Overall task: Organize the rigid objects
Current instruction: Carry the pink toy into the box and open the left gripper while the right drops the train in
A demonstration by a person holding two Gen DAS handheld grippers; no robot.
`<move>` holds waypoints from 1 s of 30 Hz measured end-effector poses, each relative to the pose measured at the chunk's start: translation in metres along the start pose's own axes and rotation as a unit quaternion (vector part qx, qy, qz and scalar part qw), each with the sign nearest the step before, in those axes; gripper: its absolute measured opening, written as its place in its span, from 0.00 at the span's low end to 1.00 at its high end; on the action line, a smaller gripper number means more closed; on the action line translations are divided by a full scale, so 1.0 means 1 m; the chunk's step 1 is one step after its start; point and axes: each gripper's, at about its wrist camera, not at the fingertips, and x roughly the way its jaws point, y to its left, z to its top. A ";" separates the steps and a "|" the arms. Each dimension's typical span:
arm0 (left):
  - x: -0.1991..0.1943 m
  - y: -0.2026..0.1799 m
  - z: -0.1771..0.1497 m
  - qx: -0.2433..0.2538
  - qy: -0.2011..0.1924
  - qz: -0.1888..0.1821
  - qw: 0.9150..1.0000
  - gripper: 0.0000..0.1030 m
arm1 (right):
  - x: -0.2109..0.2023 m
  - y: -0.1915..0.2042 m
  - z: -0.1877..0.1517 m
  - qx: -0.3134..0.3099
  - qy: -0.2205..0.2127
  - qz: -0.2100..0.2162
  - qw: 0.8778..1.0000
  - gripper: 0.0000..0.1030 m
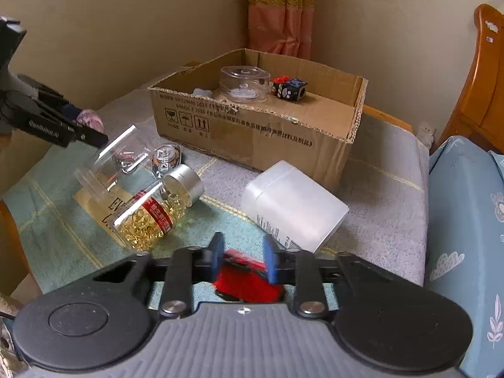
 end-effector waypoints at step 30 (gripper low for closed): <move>-0.024 -0.002 0.018 0.029 -0.015 -0.012 0.999 0.48 | -0.002 0.014 -0.022 0.003 0.028 -0.013 1.000 0.57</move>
